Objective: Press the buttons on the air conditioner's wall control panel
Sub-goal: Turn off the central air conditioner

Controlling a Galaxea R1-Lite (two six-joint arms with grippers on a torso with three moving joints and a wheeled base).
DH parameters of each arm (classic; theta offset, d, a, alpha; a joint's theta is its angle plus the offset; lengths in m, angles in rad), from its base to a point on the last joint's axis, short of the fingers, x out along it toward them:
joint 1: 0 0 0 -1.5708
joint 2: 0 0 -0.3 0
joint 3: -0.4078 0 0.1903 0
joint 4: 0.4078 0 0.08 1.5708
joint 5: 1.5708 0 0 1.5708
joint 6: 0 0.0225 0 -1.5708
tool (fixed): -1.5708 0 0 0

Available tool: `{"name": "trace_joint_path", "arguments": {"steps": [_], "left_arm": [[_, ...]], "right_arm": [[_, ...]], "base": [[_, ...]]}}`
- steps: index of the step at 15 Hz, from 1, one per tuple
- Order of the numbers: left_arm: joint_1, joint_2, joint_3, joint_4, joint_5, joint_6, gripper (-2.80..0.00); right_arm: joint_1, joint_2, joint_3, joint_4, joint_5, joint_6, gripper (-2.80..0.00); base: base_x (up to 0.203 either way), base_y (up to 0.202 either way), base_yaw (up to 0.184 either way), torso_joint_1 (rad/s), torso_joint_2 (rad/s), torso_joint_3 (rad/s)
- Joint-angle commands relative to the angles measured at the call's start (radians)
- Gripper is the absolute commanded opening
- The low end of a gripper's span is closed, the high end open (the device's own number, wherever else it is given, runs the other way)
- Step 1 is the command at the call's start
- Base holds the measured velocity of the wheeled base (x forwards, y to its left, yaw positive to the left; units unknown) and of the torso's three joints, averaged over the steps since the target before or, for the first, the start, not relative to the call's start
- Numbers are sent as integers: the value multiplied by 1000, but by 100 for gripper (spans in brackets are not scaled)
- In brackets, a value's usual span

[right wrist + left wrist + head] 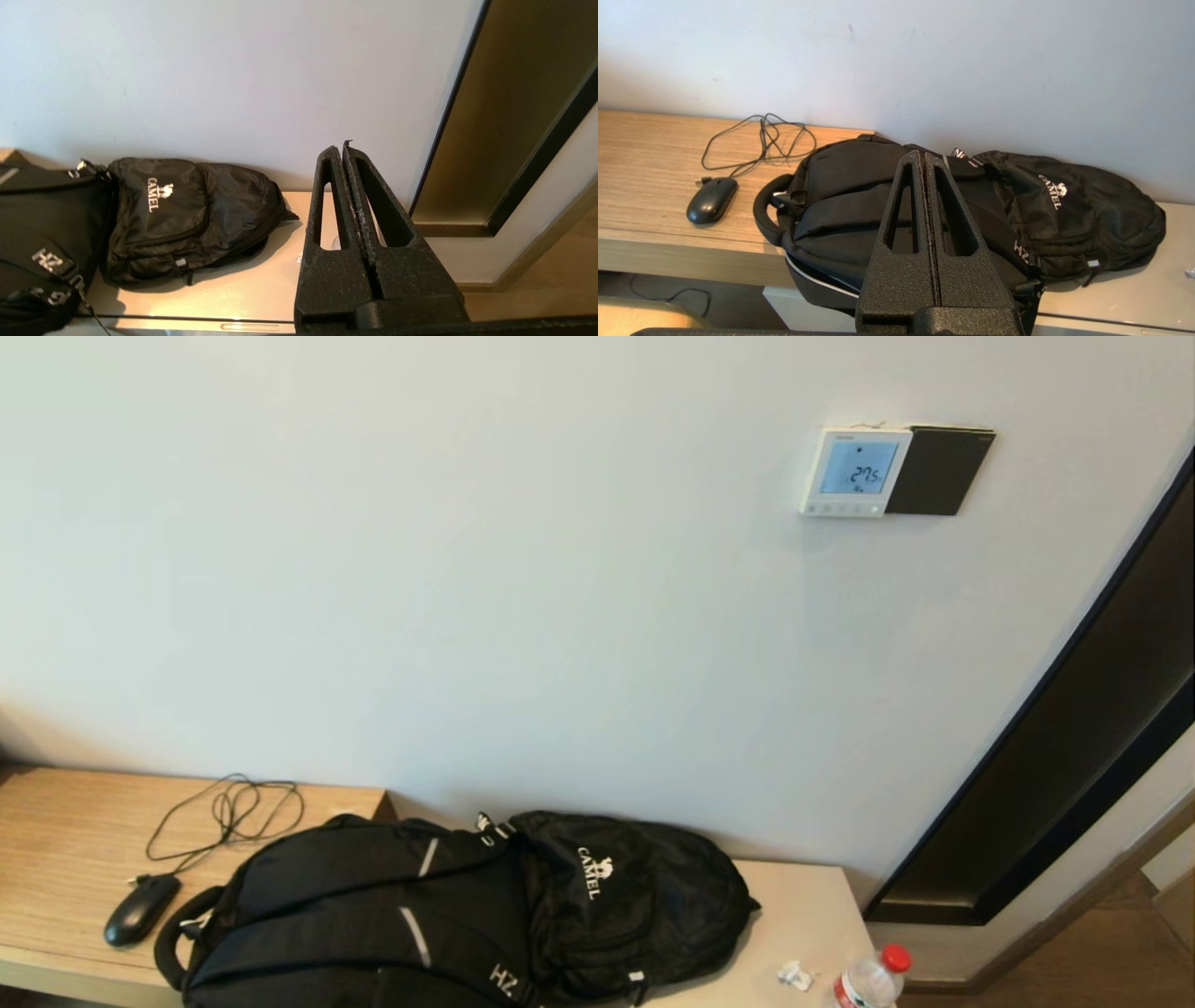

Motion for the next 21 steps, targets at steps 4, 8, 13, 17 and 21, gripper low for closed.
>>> {"name": "trace_joint_path", "arguments": {"steps": [4,8,13,17,21], "left_arm": [[1,0,0,0,0,0,-280],[0,0,0,0,0,0,-280],[0,0,0,-2,0,0,-280],[0,-1,1,-3,1,-9,-280],[0,0,1,-3,1,-10,-280]], "right_arm": [[0,-2,0,0,-9,11,-280],[2,-1,0,0,-9,11,-280],[2,0,0,0,-9,11,-280],[2,-1,0,0,-9,11,-280],[2,0,0,0,-9,11,-280]], "base": [[0,0,0,0,0,0],[0,0,0,0,0,0],[0,0,0,0,0,0],[0,0,0,0,0,0],[0,0,0,0,0,0]]}}
